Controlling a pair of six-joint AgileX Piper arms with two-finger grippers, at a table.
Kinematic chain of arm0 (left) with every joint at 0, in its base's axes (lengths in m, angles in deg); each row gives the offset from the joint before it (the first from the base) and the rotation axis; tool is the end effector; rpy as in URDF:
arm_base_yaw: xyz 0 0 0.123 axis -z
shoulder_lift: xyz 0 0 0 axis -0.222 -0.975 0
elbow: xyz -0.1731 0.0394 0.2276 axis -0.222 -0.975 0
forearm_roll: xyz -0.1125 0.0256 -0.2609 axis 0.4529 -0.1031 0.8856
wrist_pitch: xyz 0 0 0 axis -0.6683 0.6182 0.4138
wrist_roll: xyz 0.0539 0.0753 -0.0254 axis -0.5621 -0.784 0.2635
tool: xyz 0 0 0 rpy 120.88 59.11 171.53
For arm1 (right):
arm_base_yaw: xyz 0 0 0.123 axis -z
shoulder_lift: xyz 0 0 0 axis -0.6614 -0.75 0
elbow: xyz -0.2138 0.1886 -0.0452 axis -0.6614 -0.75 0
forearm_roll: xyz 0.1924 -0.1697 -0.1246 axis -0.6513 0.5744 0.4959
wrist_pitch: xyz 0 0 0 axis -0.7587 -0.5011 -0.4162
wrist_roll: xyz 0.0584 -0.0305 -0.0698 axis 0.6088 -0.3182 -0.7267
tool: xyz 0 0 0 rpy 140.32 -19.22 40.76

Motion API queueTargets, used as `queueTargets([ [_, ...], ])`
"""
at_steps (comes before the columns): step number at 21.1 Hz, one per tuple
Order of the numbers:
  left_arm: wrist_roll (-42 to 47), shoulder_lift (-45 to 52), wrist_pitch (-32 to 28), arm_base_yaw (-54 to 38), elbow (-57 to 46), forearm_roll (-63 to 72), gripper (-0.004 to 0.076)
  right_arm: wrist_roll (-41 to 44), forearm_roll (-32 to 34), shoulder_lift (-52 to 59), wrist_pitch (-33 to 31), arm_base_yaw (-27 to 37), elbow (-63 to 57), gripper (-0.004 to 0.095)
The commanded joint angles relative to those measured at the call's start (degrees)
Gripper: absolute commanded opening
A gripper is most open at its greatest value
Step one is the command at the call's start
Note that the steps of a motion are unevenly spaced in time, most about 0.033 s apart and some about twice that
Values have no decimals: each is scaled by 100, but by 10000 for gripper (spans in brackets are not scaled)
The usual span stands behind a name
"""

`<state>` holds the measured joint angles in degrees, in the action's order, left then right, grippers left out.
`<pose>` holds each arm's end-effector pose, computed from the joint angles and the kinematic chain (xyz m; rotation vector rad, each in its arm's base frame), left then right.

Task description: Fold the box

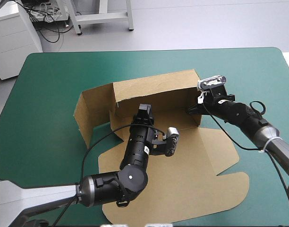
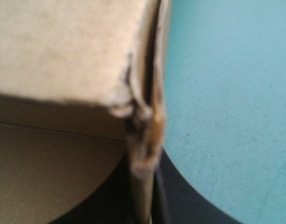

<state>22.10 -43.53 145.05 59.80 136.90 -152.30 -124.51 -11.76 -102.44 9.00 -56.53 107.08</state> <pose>0.1798 -0.3006 0.2890 1.4832 1.1999 0.9637 0.3468 0.1061 0.2551 -0.4168 2.1208 0.2531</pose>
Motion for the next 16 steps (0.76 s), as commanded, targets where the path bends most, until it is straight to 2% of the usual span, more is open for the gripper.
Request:
queueTargets([
  [1, -1350, 289, -39, -59, 527, 770, -7, 17, -55, 186, -59, 39, 190, -8],
  [2, -1718, 304, -235, -127, 664, 1181, -8, 17, -55, 186, -88, 39, 190, -8],
  [3, -2617, 348, -445, -376, 1097, 2350, -8, 17, -52, 186, -185, 39, 190, -8],
  [5, -3464, 348, -432, -719, 1561, 3575, -8, 17, -31, 186, -240, 39, 190, -8],
  [7, -4519, 348, -119, -1321, 2404, 5065, -8, 17, -18, 186, -252, 39, 190, -8],
  [10, -4975, 348, 264, -2287, 3438, 6393, -8, 17, -18, 186, -252, 39, 190, -8],
  [13, -4986, 348, 265, -3827, 4423, 7878, -9, 17, -18, 186, -255, 39, 190, -8],
  [14, -4986, 348, 265, -4199, 4537, 8246, -9, 17, -18, 186, -255, 39, 190, -8],
  [16, -4841, 348, 337, -5519, 4639, 9424, -9, 17, -18, 186, -255, 39, 190, -8],
])
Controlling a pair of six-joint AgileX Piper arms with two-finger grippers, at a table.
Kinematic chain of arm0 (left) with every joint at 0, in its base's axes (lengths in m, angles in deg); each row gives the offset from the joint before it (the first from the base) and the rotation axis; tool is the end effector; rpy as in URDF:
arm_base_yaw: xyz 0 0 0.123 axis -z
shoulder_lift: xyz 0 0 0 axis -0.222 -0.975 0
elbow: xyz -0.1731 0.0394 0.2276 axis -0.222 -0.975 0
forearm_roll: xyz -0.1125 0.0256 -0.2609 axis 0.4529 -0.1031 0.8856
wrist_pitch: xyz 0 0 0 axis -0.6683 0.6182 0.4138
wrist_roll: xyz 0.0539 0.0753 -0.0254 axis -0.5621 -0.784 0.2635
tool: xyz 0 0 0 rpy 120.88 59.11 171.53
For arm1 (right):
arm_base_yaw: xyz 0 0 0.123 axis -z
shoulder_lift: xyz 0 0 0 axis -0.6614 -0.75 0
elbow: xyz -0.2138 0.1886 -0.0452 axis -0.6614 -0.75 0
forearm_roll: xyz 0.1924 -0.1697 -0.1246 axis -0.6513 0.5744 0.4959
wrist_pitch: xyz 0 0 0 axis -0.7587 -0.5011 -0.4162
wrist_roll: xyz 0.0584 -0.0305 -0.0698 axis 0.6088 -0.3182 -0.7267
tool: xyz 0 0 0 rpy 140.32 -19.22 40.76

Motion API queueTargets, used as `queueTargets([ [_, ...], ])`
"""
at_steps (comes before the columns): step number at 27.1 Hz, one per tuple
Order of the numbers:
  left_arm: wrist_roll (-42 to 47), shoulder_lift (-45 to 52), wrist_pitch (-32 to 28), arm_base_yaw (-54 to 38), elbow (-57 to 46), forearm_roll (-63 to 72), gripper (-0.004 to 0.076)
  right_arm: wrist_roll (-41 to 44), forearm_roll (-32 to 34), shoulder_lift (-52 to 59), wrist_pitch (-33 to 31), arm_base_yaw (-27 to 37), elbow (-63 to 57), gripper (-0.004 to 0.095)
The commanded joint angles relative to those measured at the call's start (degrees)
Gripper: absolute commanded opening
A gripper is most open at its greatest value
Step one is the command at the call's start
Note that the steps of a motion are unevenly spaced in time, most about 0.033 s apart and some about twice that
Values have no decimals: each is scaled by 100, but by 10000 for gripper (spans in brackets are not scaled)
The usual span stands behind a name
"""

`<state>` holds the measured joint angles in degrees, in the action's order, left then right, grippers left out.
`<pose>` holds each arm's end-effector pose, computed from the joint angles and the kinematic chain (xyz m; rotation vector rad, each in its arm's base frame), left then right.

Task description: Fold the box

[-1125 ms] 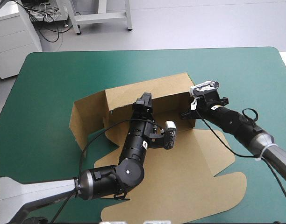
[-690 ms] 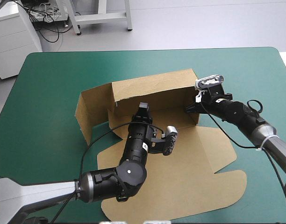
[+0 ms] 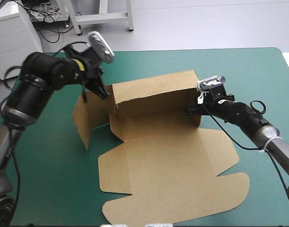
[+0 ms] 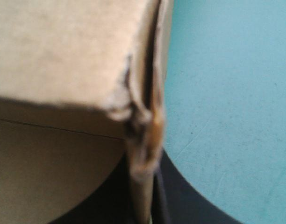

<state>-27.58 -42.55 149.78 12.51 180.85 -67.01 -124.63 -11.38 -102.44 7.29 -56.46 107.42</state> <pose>0.3220 -0.1458 0.4639 1.0673 2.0535 0.1246 0.3459 0.1071 0.2553 -0.4401 2.1341 0.2647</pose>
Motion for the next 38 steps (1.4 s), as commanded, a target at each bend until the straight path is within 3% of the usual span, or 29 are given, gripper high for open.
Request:
queueTargets([
  [1, 127, 249, -55, -1325, 215, 1351, -9, 28, -56, 186, -84, 32, 156, -8],
  [6, 199, 174, 200, -3753, -632, 3183, -9, 28, -30, 186, -84, 32, 156, -8],
  [9, 231, 174, 143, -4656, -1498, 3834, -9, 28, -30, 186, -84, 32, 156, -8],
  [16, 231, 174, -679, -5534, -2923, 4886, -10, 28, -30, 186, -84, 32, 156, -8],
  [23, 193, 174, -941, -5638, -3361, 5068, -24, 86, -30, 186, -127, 44, 180, -8],
  [29, 193, 174, -956, -5638, -3361, 5093, -30, 1331, 321, 186, -1406, 280, 999, -8],
  [34, 193, 174, -1007, -5638, -3361, 5124, -32, 3121, 1606, 186, -2901, 368, 2330, -8],
  [38, 193, 174, -1122, -5638, -3361, 5124, -32, 3878, 2517, 183, -3939, 368, 3113, -8],
])
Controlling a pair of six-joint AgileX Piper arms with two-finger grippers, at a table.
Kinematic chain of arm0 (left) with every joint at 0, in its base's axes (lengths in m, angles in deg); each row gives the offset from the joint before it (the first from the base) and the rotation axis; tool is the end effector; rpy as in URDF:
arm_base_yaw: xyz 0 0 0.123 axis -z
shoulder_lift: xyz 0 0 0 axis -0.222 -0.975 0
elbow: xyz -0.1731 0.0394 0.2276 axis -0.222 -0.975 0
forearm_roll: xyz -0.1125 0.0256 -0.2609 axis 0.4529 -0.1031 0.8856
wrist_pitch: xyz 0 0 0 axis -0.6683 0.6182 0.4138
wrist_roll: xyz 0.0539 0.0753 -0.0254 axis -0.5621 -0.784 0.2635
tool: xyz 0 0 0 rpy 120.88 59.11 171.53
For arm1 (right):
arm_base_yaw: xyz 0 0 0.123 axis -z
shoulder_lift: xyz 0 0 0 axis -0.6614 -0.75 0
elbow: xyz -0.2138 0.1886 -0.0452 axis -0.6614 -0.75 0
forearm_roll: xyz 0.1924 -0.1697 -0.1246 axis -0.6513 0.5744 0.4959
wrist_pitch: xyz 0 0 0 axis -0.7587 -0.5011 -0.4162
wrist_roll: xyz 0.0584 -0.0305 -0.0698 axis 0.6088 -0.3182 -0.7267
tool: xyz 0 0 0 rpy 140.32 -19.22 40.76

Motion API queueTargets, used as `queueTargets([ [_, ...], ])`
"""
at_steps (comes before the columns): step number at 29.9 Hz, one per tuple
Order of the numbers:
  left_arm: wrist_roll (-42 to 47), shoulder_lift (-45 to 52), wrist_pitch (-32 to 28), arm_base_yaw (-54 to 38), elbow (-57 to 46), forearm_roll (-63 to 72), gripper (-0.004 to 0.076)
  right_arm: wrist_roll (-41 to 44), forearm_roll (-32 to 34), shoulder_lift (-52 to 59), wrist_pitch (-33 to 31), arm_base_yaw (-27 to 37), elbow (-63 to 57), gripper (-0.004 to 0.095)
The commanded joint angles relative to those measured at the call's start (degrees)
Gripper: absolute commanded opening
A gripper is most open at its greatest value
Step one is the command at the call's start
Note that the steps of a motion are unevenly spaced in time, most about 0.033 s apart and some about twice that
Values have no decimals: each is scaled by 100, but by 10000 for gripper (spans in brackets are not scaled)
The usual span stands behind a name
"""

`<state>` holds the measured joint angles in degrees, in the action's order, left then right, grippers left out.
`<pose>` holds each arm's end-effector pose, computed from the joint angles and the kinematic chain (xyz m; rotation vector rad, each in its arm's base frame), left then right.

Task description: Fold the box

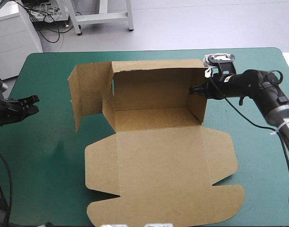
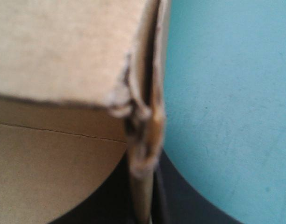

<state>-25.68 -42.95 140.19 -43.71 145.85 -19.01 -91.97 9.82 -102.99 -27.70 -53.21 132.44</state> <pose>0.3245 0.1315 0.2880 -0.4972 2.3845 -0.5530 0.3564 0.0979 0.3610 -0.3129 2.3675 0.4035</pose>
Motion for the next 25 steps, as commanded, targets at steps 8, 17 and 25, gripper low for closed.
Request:
queueTargets([
  [8, 83, 214, -401, -16, 139, 348, -32, 921, 621, 111, -2055, 43, 803, -8],
  [17, 83, 214, -307, -16, 139, 369, -32, 921, 556, -639, -2114, 33, 803, -8],
  [25, 83, 214, -255, -16, 139, 369, -32, 908, 556, -1585, -2051, 33, 1347, -8],
])
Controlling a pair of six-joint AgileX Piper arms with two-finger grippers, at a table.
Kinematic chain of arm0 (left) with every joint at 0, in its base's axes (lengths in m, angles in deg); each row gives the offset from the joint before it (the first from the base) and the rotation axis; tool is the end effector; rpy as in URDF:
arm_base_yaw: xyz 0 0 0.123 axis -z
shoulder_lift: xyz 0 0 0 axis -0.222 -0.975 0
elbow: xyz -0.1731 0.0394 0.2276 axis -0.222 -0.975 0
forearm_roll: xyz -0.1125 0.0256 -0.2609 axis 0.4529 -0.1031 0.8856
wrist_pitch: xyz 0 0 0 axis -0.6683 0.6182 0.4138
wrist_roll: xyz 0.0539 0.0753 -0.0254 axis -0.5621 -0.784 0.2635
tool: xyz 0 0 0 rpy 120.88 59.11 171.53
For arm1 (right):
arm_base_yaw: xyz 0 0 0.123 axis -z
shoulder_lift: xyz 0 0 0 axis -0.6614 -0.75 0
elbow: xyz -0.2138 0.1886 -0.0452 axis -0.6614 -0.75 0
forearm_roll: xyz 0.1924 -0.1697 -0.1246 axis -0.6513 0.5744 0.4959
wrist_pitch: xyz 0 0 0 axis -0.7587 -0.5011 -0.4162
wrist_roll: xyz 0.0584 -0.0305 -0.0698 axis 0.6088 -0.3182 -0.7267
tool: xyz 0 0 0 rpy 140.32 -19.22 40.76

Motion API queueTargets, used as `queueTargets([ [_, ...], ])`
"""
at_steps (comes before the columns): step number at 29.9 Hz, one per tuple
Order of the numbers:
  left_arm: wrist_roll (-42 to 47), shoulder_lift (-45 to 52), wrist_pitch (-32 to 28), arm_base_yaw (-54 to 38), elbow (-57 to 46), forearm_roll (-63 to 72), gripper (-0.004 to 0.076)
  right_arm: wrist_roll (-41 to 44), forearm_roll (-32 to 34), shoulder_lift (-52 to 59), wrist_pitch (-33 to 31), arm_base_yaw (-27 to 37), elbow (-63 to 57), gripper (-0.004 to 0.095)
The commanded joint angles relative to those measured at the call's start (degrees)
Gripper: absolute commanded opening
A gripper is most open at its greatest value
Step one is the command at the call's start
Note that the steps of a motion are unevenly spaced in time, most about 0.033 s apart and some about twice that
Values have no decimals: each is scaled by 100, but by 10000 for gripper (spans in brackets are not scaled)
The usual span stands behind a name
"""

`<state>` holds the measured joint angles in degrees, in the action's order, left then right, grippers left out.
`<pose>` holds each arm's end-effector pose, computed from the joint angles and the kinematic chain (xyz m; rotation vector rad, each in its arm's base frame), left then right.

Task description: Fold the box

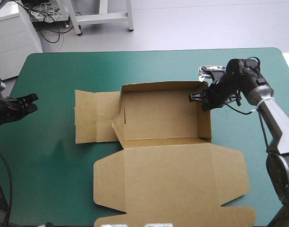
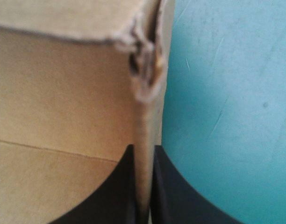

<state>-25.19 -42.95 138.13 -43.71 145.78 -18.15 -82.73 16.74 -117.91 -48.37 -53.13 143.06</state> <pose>0.3268 0.1336 0.2891 -0.5279 2.3498 -0.5408 0.3947 0.1007 0.3025 -0.2573 2.8346 0.3292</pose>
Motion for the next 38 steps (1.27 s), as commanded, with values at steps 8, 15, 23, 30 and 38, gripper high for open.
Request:
queueTargets([
  [8, -21, 214, -72, -16, 146, 257, -32, -49, -116, -646, 387, 25, 975, -8],
  [15, -21, 214, -72, -16, 146, 257, -32, -122, -79, -855, 248, 25, 1173, 64],
  [23, -21, 214, -72, -16, 146, 257, -32, -115, -79, -857, 11, 25, 1556, 658],
  [30, -21, 214, -25, -16, 146, 257, -32, -47, -32, -762, -310, 25, 2320, 839],
  [38, -8, 214, -25, -16, 146, 257, -32, -36, 144, 23, -310, 25, 2110, 838],
])
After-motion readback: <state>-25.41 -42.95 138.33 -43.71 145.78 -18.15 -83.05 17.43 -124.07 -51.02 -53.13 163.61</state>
